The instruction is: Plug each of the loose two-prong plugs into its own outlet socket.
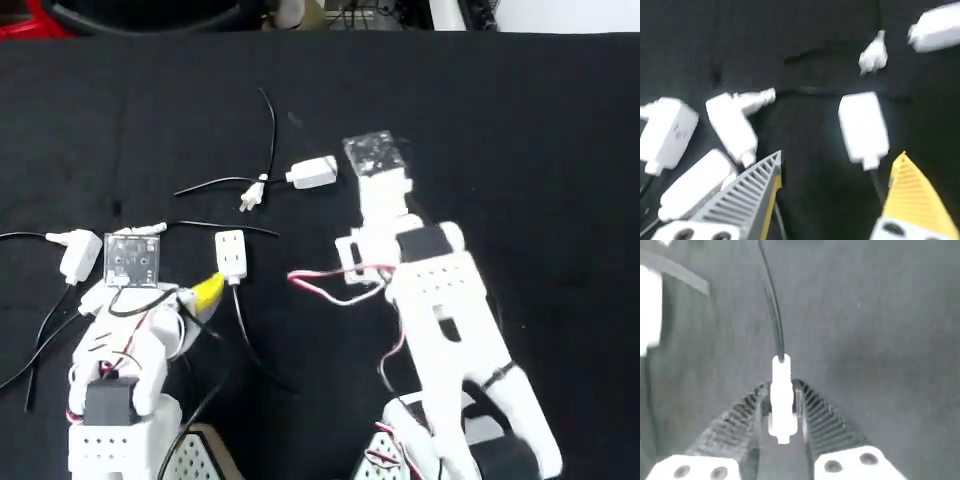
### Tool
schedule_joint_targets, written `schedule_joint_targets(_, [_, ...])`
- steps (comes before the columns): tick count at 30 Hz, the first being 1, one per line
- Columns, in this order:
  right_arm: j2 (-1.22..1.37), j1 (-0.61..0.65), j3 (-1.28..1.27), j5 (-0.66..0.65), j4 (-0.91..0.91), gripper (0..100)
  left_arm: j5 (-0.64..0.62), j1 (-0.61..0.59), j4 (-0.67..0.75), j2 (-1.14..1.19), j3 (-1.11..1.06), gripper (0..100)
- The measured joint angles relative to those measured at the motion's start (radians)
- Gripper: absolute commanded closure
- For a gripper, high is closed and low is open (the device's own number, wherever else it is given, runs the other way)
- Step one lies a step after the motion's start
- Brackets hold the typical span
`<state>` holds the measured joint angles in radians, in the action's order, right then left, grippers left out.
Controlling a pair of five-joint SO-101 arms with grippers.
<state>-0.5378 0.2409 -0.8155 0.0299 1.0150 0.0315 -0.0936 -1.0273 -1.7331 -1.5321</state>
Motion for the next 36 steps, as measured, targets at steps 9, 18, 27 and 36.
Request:
schedule_joint_targets(9, [0.155,0.000,-0.048,0.114,-0.256,98.7,-0.141,0.130,0.212,0.578,0.230,64])
schedule_joint_targets(18, [0.273,-0.023,-0.017,0.144,-0.267,98.7,-0.209,0.160,0.230,1.418,0.664,64])
schedule_joint_targets(27, [0.279,-0.029,-0.014,0.144,-0.267,98.7,-0.216,0.147,0.230,1.751,0.873,76])
schedule_joint_targets(36, [0.279,-0.029,-0.014,0.144,-0.267,98.7,-0.153,0.149,0.259,1.757,0.885,93])
